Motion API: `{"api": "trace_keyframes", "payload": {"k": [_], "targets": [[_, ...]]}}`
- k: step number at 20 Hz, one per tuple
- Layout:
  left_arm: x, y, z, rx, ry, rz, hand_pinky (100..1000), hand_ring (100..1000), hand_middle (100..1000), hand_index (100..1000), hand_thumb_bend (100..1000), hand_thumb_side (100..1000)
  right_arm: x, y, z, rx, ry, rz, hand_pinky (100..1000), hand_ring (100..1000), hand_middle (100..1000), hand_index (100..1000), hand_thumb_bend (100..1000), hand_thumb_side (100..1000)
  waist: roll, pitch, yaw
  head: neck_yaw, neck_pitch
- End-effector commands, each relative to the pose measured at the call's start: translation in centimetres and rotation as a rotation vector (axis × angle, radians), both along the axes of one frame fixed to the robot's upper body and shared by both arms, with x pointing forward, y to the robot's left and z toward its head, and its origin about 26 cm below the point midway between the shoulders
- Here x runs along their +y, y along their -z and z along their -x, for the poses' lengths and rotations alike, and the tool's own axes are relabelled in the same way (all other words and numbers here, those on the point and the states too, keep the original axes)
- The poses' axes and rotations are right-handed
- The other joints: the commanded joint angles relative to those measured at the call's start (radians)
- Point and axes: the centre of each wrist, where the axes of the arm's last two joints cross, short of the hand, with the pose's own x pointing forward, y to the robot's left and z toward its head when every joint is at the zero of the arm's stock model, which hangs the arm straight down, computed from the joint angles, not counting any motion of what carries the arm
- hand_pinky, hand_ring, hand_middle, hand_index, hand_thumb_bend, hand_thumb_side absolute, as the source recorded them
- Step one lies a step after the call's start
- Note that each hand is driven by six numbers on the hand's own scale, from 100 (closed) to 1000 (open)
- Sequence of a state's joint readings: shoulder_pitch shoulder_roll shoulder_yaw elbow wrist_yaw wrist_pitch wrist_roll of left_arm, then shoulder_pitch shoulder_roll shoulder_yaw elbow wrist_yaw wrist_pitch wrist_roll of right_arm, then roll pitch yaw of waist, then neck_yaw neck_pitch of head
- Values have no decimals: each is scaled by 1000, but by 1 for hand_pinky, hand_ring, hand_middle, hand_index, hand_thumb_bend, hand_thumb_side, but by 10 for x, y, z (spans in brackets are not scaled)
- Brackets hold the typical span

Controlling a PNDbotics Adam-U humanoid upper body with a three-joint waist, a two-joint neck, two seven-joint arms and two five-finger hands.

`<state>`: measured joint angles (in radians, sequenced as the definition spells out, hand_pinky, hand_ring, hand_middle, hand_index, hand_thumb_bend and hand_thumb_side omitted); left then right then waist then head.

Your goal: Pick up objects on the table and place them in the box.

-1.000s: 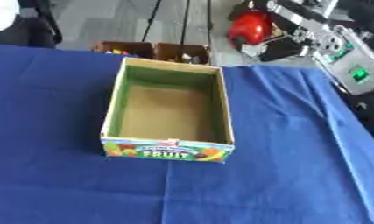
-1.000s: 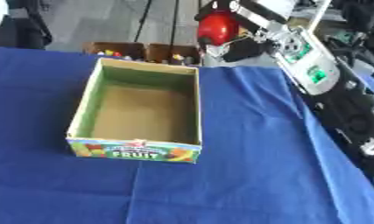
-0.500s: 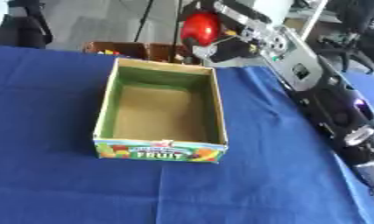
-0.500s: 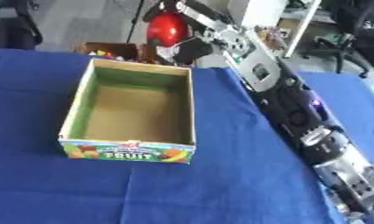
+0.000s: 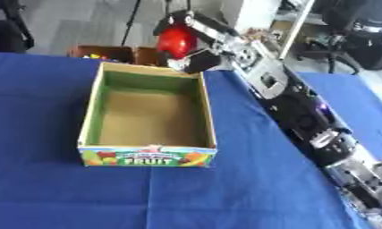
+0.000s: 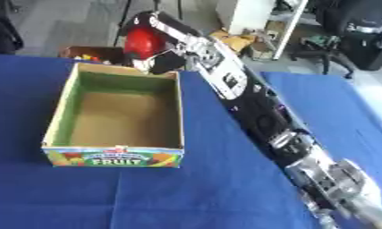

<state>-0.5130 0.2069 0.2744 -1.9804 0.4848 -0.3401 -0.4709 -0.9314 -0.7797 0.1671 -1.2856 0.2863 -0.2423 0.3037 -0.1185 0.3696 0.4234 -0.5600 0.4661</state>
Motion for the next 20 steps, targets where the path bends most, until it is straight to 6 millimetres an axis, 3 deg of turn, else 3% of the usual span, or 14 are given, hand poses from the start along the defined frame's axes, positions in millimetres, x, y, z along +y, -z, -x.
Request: {"api": "trace_keyframes", "payload": {"k": [1,3,20], "targets": [[-2,-10,4,-39,9,-9,721,755,739,903,100,904,1,-2,0,-21,4,50,639,940,759,769,100,149,11,-24,2,-14,0],[-2,-11,4,-42,11,-8,720,754,739,903,100,904,5,4,-2,-10,-5,75,638,938,761,768,100,190,12,-21,3,-15,-2],[-4,-13,3,-55,16,0,720,752,738,900,100,903,28,41,-14,48,-101,190,651,950,783,797,100,204,9,0,13,-14,-18]]}}
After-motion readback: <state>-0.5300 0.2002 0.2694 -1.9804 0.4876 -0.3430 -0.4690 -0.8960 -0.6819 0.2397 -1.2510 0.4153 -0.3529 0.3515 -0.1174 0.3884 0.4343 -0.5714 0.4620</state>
